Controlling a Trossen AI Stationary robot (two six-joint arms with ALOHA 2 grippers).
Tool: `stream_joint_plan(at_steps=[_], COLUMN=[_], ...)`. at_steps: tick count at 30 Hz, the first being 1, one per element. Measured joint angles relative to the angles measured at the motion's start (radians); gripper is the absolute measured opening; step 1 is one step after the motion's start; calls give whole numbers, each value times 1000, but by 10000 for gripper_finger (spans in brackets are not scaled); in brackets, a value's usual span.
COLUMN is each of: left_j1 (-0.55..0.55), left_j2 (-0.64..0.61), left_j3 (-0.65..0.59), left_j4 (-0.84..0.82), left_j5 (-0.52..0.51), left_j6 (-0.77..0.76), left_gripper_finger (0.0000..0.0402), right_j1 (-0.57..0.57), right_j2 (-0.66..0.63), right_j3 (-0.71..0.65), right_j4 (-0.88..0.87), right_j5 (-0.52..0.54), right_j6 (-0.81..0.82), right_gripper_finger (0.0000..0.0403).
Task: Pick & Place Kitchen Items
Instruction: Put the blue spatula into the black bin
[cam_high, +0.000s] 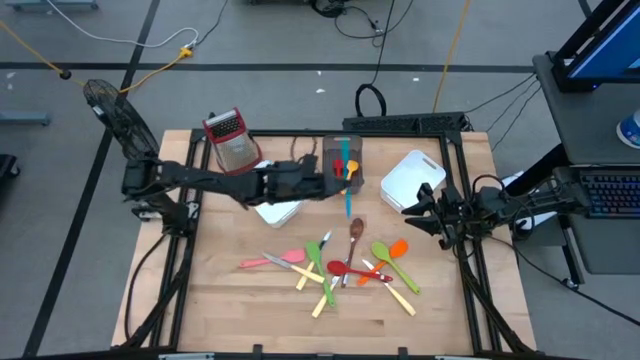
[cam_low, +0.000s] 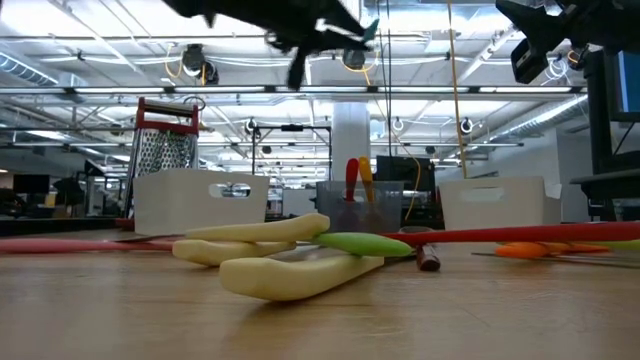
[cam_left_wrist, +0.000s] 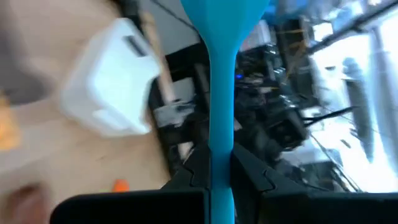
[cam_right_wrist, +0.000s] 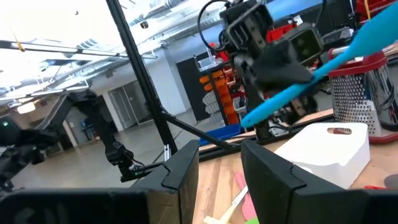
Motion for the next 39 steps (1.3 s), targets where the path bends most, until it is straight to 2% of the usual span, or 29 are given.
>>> stream_joint_plan(at_steps=[5, 8, 18, 28, 35, 39], left_j1=[61, 103, 213, 251, 280, 280], left_j2=[124, 167, 246, 263, 266, 264], left_j3=[152, 198, 224, 224, 223, 223], left_j4=[-2, -8, -30, -152, -240, -264], left_j5=[110, 154, 299, 347, 355, 313], left_j6=[55, 50, -9, -6, -69, -138], left_gripper_finger=[20, 20, 20, 20, 20, 20], right_j1=[0, 0, 0, 0, 0, 0], right_j2=[0, 0, 0, 0, 0, 0], right_j3=[0, 0, 0, 0, 0, 0], right_j4=[-1, -2, -17, -18, -18, -18], right_j5=[-4, -4, -4, -4, -4, 0], right_j6=[4, 4, 7, 5, 2, 5], right_gripper_finger=[114, 114, 114, 114, 114, 114])
